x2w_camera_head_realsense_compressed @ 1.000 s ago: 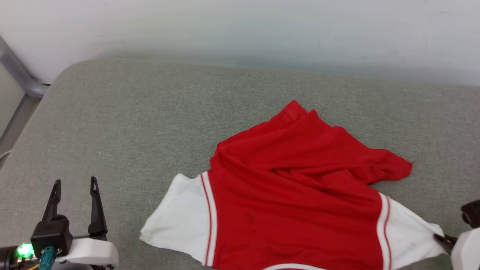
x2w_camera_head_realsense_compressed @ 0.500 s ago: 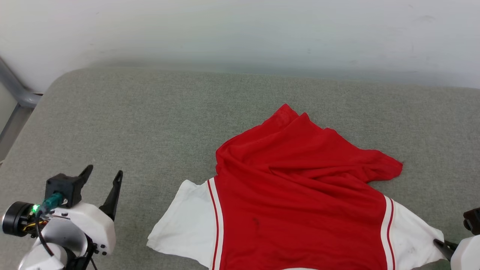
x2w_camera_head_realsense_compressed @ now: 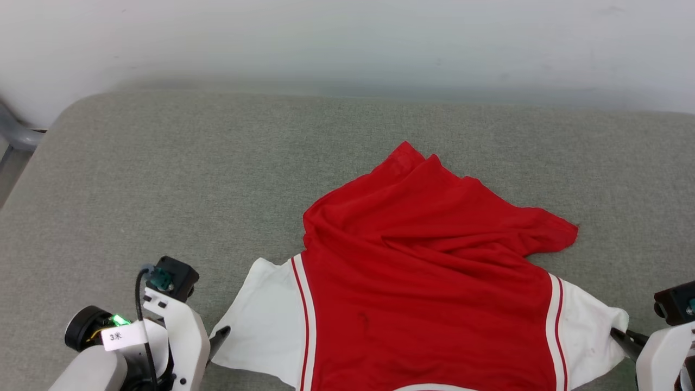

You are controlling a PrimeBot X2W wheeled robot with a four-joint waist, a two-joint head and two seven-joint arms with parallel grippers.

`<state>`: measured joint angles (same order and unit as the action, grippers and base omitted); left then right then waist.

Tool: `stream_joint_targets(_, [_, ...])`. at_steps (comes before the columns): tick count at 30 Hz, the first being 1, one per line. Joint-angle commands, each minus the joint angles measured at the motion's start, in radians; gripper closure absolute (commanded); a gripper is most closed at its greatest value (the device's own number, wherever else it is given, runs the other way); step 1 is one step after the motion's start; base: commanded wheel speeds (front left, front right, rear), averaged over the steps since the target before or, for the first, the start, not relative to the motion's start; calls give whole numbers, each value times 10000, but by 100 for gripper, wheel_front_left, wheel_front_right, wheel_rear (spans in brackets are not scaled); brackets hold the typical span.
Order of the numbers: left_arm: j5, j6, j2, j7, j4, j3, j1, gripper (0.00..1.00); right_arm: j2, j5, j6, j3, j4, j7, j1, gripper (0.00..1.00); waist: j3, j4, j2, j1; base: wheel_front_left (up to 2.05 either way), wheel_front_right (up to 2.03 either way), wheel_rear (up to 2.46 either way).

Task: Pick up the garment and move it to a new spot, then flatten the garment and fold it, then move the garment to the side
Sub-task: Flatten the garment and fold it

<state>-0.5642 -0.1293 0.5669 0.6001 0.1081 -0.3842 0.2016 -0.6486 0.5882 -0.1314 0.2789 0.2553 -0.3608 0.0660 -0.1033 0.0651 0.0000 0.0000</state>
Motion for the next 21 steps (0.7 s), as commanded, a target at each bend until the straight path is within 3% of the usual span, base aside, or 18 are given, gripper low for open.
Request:
stream_joint_targets(1, [-60,3,201,151,158,-221,129,0,61,-56,15,43,-93,-28,228,100,-114,-113,0,0,0,0,0])
stream_joint_targets(16, [-1251,-3,463,485,2045,-2230,219,0,172,-243,15,139,-382,-35,580,100,-612,-461,0,0,0,0,0])
stream_joint_targets(17, [-1356,-4,486,587,2104,-2467,197,13,189,-260,15,147,-393,-46,587,100,-609,-463,0,0,0,0,0])
stream_joint_targets(18, [-1428,-6,510,578,2115,-2617,211,88,190,-272,15,145,-401,-49,594,100,-601,-457,0,0,0,0,0])
stream_joint_targets(19, [-1492,-6,536,520,2148,-2730,260,100,195,-275,15,142,-415,-57,594,100,-583,-447,0,0,0,0,0])
stream_joint_targets(21, [-1663,-8,616,496,2181,-2966,310,100,212,-290,15,135,-472,-31,600,100,-520,-428,0,0,0,0,0])
